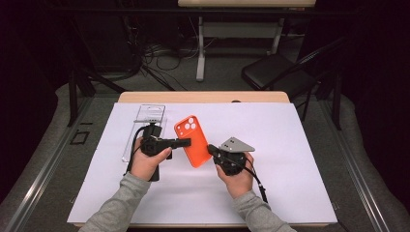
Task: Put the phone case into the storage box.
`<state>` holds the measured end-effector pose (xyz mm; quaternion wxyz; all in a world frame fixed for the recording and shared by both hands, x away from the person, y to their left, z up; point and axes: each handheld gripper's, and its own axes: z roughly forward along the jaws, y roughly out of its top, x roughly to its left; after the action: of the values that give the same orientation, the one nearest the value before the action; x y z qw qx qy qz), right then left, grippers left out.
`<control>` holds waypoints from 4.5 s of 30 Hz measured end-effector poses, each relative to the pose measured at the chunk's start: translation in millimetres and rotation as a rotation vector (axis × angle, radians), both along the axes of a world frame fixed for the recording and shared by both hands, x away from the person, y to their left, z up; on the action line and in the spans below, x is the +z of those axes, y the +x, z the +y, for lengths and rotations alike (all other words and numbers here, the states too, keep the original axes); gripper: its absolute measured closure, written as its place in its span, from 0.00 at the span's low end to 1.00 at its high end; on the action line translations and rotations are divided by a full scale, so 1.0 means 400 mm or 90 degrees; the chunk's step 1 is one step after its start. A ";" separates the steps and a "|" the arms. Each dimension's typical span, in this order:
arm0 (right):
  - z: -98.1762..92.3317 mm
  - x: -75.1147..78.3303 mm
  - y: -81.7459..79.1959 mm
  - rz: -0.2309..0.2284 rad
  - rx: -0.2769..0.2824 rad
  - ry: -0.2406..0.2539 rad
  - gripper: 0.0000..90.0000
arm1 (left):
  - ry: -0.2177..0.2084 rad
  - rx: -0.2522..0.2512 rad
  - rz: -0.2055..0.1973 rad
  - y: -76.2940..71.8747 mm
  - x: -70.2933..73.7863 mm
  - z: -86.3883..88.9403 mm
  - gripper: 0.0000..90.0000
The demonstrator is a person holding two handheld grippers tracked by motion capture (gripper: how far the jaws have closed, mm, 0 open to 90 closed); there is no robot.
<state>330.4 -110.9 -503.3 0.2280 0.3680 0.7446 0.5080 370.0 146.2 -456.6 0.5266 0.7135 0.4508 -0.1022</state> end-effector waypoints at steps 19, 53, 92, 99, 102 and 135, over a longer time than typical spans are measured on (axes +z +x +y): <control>-0.005 0.006 -0.001 -0.014 -0.014 0.008 0.80 | -0.006 0.011 -0.002 0.010 -0.007 0.017 0.90; -0.046 0.052 0.000 -0.021 0.027 0.037 0.65 | 0.037 -0.042 -0.093 0.016 -0.006 0.029 0.91; -0.069 0.067 0.010 0.019 0.107 0.052 0.69 | 0.086 -0.126 -0.138 0.008 -0.015 -0.001 0.91; -0.071 0.067 0.012 0.027 0.120 0.062 0.69 | 0.089 -0.145 -0.140 0.005 -0.018 -0.009 0.91; -0.069 0.067 0.012 0.030 0.125 0.062 0.69 | 0.089 -0.150 -0.141 0.004 -0.019 -0.012 0.91; -0.061 0.055 0.018 0.073 0.165 0.048 0.83 | 0.100 -0.198 -0.148 -0.009 -0.025 -0.038 0.91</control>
<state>337.5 -135.5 -481.5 0.1038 0.3052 0.7781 0.5392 366.6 131.0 -466.7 0.4958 0.8202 0.2781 -0.0643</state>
